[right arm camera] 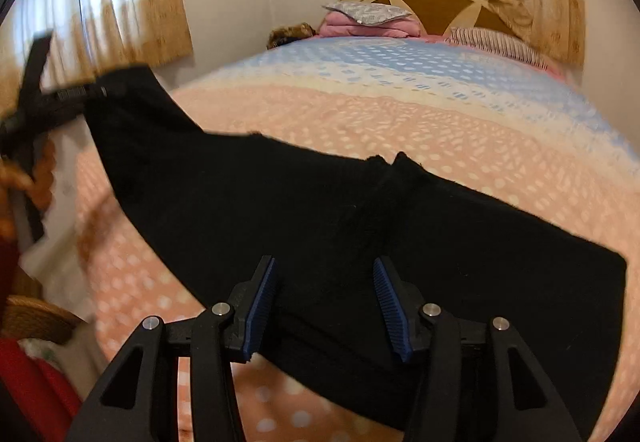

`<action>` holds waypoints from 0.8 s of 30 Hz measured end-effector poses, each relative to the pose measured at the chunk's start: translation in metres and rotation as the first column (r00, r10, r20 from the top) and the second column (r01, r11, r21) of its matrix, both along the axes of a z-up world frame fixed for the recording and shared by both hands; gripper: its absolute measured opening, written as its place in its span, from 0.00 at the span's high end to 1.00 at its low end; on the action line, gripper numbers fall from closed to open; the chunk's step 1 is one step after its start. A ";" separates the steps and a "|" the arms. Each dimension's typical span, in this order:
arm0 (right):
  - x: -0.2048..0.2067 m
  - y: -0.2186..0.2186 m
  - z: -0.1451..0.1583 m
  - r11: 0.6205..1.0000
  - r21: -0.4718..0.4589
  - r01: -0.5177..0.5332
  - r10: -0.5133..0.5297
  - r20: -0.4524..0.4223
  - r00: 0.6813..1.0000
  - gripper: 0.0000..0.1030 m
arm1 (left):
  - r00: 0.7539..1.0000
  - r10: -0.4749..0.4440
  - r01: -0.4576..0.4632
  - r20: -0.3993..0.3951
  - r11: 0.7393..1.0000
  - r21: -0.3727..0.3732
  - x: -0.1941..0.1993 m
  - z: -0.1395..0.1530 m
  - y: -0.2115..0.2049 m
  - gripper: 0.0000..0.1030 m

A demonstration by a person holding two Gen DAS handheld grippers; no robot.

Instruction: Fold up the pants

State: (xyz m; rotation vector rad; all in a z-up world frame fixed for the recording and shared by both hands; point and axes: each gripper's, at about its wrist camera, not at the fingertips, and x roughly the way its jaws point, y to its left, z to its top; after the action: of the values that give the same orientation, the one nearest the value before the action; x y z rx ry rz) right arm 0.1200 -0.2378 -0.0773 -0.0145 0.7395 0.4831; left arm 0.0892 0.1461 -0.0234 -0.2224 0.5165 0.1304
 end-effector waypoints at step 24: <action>0.010 -0.111 0.007 0.781 0.589 0.208 -0.134 -0.168 0.977 0.49 | 0.826 -0.547 0.561 -0.134 0.779 0.280 -0.020 -0.057 -0.231 0.76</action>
State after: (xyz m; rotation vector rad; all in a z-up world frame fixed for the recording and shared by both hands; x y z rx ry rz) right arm 0.1296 -0.3486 -0.0703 0.6879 0.6650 0.5309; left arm 0.0688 -0.0849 -0.0800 0.2493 0.5813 -0.3658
